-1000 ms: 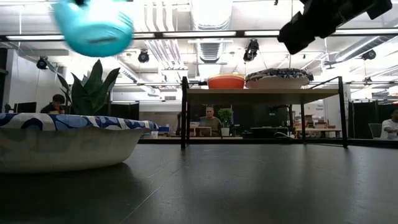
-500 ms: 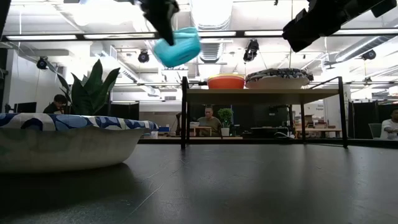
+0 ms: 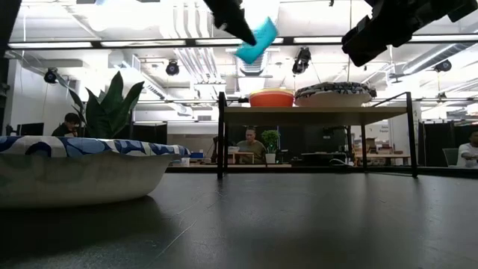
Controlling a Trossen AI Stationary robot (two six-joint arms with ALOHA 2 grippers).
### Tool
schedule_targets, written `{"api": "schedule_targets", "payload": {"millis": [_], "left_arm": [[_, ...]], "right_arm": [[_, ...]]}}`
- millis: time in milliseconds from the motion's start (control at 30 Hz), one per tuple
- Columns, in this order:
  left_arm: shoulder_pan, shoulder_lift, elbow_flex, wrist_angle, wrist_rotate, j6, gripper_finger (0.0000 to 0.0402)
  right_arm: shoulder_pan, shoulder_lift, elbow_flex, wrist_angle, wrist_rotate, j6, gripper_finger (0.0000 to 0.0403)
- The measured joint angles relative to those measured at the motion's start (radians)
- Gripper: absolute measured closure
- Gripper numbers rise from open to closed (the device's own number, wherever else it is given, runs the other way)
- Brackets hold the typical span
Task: Place and stack bowls onto a shelf
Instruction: Stack the blue bowl on the yellow bowl on the stock shelf
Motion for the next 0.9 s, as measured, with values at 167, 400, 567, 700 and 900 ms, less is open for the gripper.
{"api": "schedule_targets", "payload": {"millis": [167, 400, 567, 700, 900], "left_arm": [[0.070, 0.050, -0.001, 0.147, 0.055, 0.023, 0.0401], [0.125, 0.114, -0.002, 0.186, 0.060, 0.022, 0.0401], [0.142, 0.133, -0.002, 0.185, 0.060, 0.014, 0.0401], [0.146, 0.133, -0.002, 0.191, 0.060, -0.003, 0.0401], [0.154, 0.133, -0.002, 0.188, 0.060, -0.011, 0.0401]], "right_arm": [[0.000, 0.000, 0.000, -0.015, 0.000, -0.001, 0.0390], [0.000, 0.000, -0.001, -0.014, 0.000, -0.027, 0.0390], [0.000, 0.000, -0.001, -0.014, 0.000, -0.034, 0.0390], [0.000, 0.000, -0.001, -0.014, 0.000, -0.034, 0.0390], [0.000, 0.000, -0.001, -0.013, 0.001, -0.040, 0.0390]]}}
